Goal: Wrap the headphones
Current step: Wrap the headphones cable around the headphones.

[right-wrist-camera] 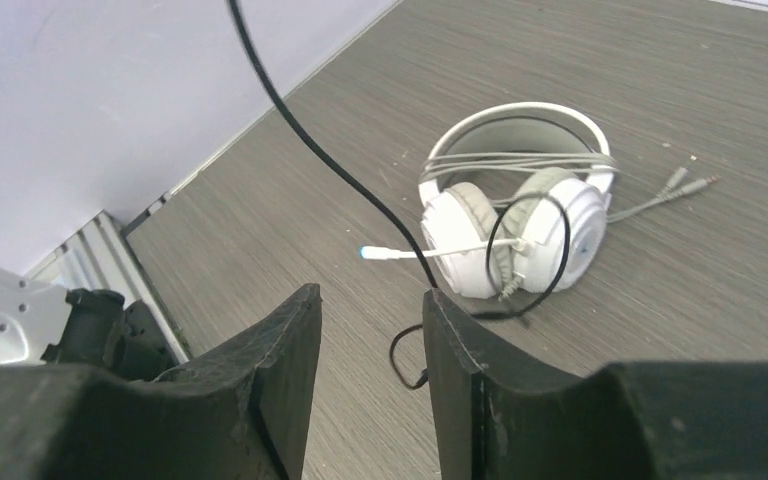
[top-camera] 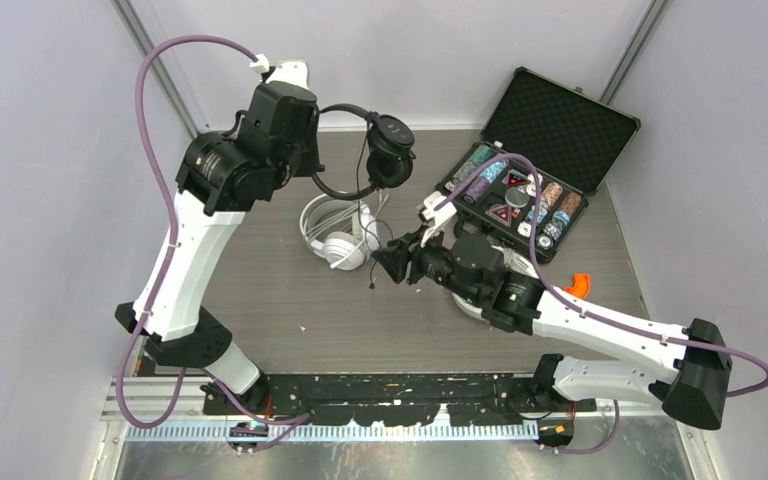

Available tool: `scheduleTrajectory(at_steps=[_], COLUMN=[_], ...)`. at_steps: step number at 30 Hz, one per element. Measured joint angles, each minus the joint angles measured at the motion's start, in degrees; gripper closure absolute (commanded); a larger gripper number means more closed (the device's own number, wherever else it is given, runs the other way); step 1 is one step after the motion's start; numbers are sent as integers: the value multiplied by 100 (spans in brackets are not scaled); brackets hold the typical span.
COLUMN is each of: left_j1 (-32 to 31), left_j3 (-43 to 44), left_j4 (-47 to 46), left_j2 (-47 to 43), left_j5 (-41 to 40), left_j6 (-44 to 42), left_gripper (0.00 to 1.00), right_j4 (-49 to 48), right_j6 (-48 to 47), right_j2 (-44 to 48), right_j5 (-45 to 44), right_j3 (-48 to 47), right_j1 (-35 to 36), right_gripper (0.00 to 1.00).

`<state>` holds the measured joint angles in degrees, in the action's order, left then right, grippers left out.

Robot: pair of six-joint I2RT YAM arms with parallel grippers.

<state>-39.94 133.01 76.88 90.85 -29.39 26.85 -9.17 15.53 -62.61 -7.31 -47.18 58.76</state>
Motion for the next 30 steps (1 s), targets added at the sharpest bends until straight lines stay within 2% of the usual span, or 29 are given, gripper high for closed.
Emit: scheduleTrajectory(at_steps=[13, 22, 30], left_j1=[0, 0, 0], left_j3=[50, 205, 323], left_j4=[-35, -46, -46], left_j2=[35, 70, 120], left_j5=[-210, -223, -210], left_j6=[-2, 0, 0], left_gripper=[100, 100, 100], right_j4=[-629, -1679, -2033], right_j6=[1847, 1993, 1932], right_j2=[326, -444, -1217], right_j5=[-1003, -1106, -1386], right_j3=[1255, 1377, 1119], right_j1=[170, 400, 413], right_gripper=[39, 38, 38])
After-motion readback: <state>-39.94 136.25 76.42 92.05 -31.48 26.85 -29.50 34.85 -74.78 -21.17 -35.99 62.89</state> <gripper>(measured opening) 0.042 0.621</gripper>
